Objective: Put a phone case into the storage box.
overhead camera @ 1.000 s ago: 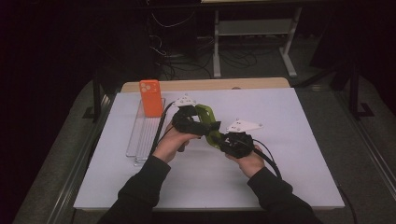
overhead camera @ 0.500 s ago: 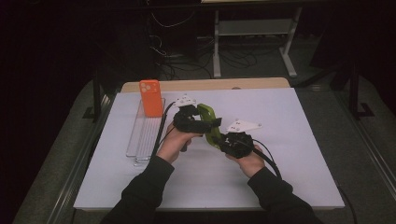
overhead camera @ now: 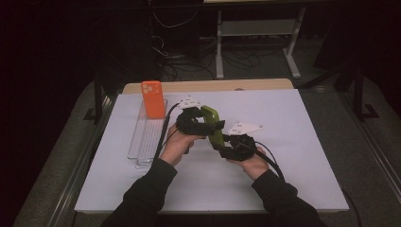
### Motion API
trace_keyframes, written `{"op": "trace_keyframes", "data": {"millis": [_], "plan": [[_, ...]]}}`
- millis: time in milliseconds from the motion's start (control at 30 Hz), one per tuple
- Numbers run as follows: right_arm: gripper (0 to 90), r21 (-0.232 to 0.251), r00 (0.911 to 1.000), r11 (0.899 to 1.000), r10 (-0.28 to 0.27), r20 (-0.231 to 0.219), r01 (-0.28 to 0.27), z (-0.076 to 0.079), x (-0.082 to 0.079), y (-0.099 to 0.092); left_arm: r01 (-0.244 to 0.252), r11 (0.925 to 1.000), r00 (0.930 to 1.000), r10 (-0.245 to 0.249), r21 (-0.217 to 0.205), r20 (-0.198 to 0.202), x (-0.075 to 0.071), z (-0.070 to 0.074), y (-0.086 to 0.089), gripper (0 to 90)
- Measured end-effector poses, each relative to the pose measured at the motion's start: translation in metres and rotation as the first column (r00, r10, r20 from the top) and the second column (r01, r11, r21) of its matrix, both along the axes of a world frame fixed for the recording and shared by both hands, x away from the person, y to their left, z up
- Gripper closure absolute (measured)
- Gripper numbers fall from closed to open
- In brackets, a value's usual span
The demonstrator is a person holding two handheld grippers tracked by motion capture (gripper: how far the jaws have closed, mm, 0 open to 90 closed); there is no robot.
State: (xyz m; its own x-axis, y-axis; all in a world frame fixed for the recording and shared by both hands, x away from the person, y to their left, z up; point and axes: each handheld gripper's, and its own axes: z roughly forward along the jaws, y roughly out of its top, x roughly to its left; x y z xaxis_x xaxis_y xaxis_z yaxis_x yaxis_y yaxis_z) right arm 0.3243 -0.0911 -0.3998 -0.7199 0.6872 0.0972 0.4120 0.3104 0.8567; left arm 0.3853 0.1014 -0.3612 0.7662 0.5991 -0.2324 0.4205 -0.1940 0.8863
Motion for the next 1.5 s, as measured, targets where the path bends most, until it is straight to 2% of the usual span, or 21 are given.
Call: {"op": "trace_keyframes", "data": {"millis": [167,233,333,400,500,633,833,867,1100,1167,1333,1433,1500], "plan": [[31.7,-0.032,0.9986,0.999,0.001,-0.052,-0.002,-0.004,0.001,-0.002,-0.025,0.9997,0.9997,0.025,0.006,0.001,0.002,0.005,0.005,13.1],[26.2,-0.039,0.9984,0.999,-0.003,-0.056,0.001,-0.005,0.001,-0.004,-0.030,0.9995,0.9995,0.030,0.012,0.010,0.003,0.009,0.007,13.1],[14.3,-0.077,0.9983,0.997,-0.019,-0.054,0.015,-0.007,0.000,-0.006,-0.035,0.9992,0.9992,0.034,0.021,0.021,0.004,0.014,0.011,13.1],[11.1,-0.086,0.9984,0.996,-0.019,-0.053,0.015,-0.009,-0.001,-0.011,-0.045,0.9987,0.9986,0.044,0.022,0.031,0.004,0.018,0.013,13.1],[0.0,-0.087,0.9961,0.996,-0.024,-0.084,0.017,-0.013,-0.003,-0.018,-0.061,0.9977,0.9973,0.060,0.030,0.041,0.006,0.024,0.019,13.1],[0.0,-0.089,0.9942,0.996,-0.005,-0.107,-0.004,-0.017,-0.006,-0.032,-0.087,0.9955,0.9946,0.085,0.037,0.060,0.008,0.034,0.029,13.1],[0.0,-0.106,0.9942,0.994,-0.052,-0.094,0.042,-0.020,-0.014,-0.051,-0.146,0.9885,0.9854,0.142,0.040,0.095,0.012,0.052,0.046,13.0],[0.0,-0.114,0.9946,0.992,-0.059,-0.085,0.049,-0.021,-0.015,-0.054,-0.151,0.9870,0.9842,0.145,0.053,0.101,0.013,0.055,0.049,13.0],[0.0,-0.123,0.9922,0.990,-0.085,-0.091,0.074,-0.027,-0.019,-0.073,-0.228,0.9714,0.9671,0.218,0.066,0.132,0.019,0.071,0.072,13.0],[0.0,-0.121,0.9923,0.990,-0.089,-0.085,0.079,-0.027,-0.020,-0.077,-0.255,0.9640,0.9597,0.243,0.075,0.142,0.021,0.075,0.080,13.0],[0.0,-0.128,0.9916,0.988,-0.094,-0.089,0.082,-0.028,-0.025,-0.085,-0.320,0.9440,0.9386,0.305,0.078,0.161,0.027,0.085,0.100,13.0],[0.0,-0.130,0.9915,0.988,-0.097,-0.087,0.085,-0.029,-0.027,-0.090,-0.364,0.9286,0.9221,0.347,0.074,0.170,0.031,0.089,0.109,13.0],[0.0,-0.128,0.9907,0.988,-0.095,-0.097,0.083,-0.029,-0.028,-0.092,-0.393,0.9155,0.9094,0.374,0.085,0.183,0.034,0.092,0.115,13.0]]}}
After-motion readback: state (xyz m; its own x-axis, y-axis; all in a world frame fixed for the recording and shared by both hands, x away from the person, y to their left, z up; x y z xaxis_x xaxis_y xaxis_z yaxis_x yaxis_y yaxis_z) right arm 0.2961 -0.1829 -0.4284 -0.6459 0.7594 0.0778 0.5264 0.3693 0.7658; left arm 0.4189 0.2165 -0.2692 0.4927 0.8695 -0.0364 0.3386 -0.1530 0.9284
